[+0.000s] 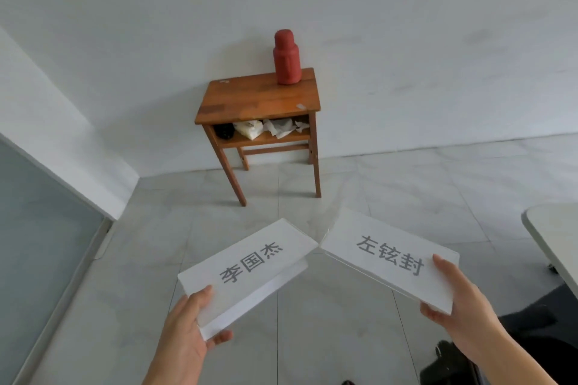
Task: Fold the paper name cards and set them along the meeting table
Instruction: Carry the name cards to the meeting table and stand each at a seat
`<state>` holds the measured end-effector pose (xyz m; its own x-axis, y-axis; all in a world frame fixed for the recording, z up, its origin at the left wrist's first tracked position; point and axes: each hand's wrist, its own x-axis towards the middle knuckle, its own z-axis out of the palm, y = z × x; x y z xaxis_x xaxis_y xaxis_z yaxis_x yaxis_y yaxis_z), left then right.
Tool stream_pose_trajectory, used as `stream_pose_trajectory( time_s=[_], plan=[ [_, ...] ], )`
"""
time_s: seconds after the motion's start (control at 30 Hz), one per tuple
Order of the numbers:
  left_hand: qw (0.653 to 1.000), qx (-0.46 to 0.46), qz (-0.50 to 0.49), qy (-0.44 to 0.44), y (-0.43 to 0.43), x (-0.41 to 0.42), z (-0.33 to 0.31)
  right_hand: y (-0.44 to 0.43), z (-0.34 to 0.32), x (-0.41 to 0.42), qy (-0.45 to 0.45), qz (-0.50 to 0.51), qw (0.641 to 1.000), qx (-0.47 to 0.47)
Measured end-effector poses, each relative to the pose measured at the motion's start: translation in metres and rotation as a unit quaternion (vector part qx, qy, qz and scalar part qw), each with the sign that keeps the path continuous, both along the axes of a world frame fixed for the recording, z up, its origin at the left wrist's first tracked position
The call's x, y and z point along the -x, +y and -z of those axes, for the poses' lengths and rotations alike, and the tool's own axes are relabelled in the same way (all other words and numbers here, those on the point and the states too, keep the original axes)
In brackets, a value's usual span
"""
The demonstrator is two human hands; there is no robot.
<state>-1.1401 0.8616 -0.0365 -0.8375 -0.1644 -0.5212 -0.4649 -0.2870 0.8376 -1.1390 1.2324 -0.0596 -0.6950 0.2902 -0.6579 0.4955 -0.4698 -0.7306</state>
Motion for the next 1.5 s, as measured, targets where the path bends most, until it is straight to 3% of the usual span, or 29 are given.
stream_pose_trajectory(
  time_s=[0.2, 0.37, 0.53, 0.7, 1.0, 1.3, 1.5],
  plan=[
    [0.999, -0.022, 0.031, -0.011, 0.026, 0.145, 0.012, 0.025, -0.004, 0.120, 0.014, 0.036, 0.999, -0.009],
    [0.996, -0.004, 0.084, -0.013, 0.053, 0.295, 0.036, 0.050, 0.011, 0.215, 0.008, 0.123, 0.992, -0.011],
    [0.986, 0.008, 0.164, -0.018, 0.105, 0.443, 0.018, 0.073, 0.004, 0.294, -0.004, 0.230, 0.973, 0.004],
    [0.955, 0.011, 0.295, -0.002, 0.190, 0.559, 0.006, 0.116, -0.004, 0.338, 0.003, 0.320, 0.947, 0.002],
    [0.922, -0.011, 0.386, -0.006, 0.389, 0.679, 0.030, 0.265, 0.022, 0.414, -0.004, 0.430, 0.903, -0.002],
    [0.899, -0.023, 0.438, -0.001, 0.599, 0.786, 0.003, 0.451, 0.004, 0.502, 0.023, 0.443, 0.896, -0.026],
    [0.856, -0.020, 0.515, -0.021, 0.752, 0.850, 0.021, 0.558, 0.010, 0.526, 0.028, 0.502, 0.863, -0.045]
  ],
)
